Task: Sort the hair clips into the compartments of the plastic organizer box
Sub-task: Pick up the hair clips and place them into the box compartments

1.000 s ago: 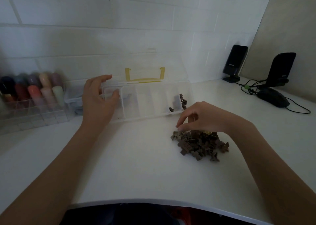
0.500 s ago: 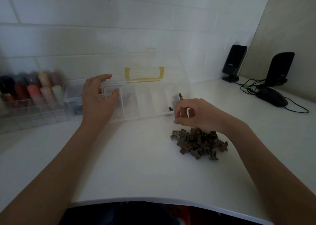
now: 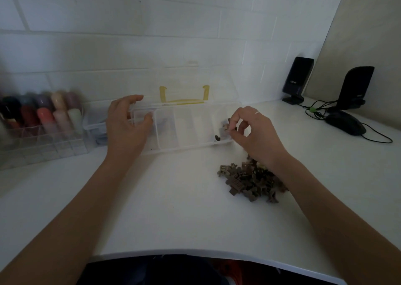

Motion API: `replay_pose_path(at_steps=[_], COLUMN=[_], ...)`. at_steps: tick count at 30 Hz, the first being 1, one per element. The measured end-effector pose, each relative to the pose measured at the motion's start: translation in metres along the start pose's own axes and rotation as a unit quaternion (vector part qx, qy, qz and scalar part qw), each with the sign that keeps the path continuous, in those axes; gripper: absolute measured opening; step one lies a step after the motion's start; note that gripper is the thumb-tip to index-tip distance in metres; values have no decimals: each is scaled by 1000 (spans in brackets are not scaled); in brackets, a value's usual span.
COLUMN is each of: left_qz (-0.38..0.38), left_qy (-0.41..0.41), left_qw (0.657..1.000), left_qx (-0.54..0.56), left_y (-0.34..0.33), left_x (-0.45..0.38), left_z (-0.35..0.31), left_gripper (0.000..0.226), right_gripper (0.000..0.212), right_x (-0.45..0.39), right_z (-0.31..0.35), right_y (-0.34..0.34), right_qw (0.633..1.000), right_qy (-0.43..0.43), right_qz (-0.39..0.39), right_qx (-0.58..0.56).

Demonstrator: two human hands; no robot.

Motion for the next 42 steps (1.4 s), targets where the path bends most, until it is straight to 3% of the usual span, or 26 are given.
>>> replay_pose_path(at_steps=[9,13,19,24,27,36,42], left_qz=[2,3,2,10,12,10,9], left_qy=[-11,-2,-7,-9,-8,-9,-10], left_qw=[1000,1000,1000,1000,1000,1000,1000], left_qx=[-7,-10,-3,-1,0,2,5], left_y=[-1,-1,0,0,0,-1,-1], left_x=[-2,-2,-1,-1,-1,-2,-2], left_z=[2,1,-1,-2,-1,1,2], left_gripper=[39,38,39,42,42,41,40], right_gripper=[27,19,3,14,19,5,9], right_x=[4,2,6,11,14,12,6], right_z=[-7,7,10,7,12,16,16], right_y=[-11,3,15,13,7,-8,-8], right_qw=[993,991,950,923,909,939,957], right_qy=[25,20,-101,-171,-173,-93,-58], right_qz=[62,66,266,342,375,329,267], right_qx=[95,111,128,40,51,36,-97])
Point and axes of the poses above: each hand's wrist, its own x-axis away from the middle knuckle, its own y-axis out of the back of the hand, z = x × y, the point moved 3 cm from there along -x, towards the middle knuckle, and after that the axes turned 7 degrees about -x, right-handed, at the moved point
